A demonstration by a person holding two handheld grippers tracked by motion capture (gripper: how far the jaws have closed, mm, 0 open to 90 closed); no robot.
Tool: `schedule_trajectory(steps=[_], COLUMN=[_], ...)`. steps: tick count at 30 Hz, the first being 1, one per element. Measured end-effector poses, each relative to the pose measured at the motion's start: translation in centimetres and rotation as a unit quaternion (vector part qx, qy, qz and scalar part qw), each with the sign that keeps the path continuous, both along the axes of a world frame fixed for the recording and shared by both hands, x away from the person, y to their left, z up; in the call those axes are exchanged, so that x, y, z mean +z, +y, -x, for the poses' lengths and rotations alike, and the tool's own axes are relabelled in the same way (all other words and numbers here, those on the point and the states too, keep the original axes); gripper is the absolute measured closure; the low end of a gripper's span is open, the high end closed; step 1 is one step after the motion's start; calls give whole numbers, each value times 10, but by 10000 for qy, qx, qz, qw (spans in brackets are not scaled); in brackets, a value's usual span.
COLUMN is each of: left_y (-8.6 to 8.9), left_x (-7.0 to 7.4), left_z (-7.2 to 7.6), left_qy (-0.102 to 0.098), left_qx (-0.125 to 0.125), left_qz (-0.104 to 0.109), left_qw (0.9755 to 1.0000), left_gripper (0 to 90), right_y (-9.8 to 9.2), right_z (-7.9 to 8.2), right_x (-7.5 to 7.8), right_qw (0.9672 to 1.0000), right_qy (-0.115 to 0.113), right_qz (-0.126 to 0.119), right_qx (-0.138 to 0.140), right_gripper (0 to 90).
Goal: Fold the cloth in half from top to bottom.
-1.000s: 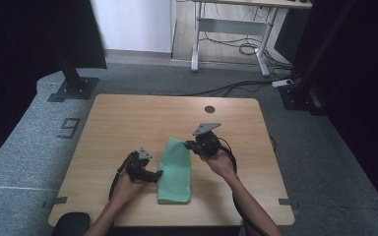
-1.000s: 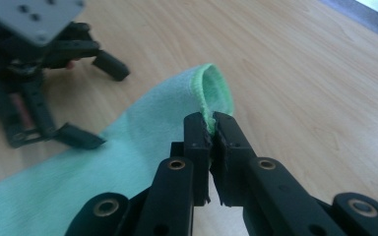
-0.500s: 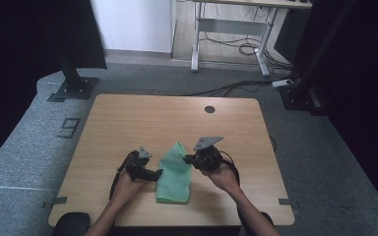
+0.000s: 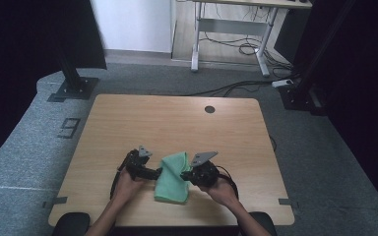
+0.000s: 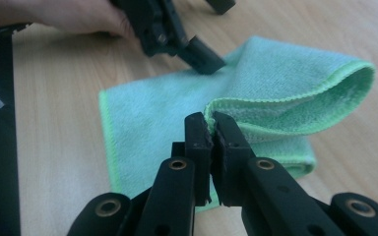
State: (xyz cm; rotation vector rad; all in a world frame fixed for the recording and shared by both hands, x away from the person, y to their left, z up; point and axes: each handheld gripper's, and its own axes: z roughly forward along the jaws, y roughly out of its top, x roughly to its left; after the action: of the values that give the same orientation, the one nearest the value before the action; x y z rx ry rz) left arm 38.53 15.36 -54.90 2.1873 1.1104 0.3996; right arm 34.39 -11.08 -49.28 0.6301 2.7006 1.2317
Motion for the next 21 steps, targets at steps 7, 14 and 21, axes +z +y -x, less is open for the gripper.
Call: schedule_trajectory(steps=[7,14,21], left_y=[1,2,2], left_x=[1,3,3], left_z=[-1,-1,-1], left_qy=[-1,35,17], left_qx=[-113,-228,-172], left_qz=[17,25,7], left_qw=[9999,9997,9999], left_gripper=[20,71,76], right_y=[0,0,-4], right_z=[10,16,24], right_x=[-19,-36,-33], right_qw=[9998,9994,9993], right_qy=[162,340,372], right_qz=[82,72,14], right_qx=[36,5,-36], right_gripper=[851,849,849])
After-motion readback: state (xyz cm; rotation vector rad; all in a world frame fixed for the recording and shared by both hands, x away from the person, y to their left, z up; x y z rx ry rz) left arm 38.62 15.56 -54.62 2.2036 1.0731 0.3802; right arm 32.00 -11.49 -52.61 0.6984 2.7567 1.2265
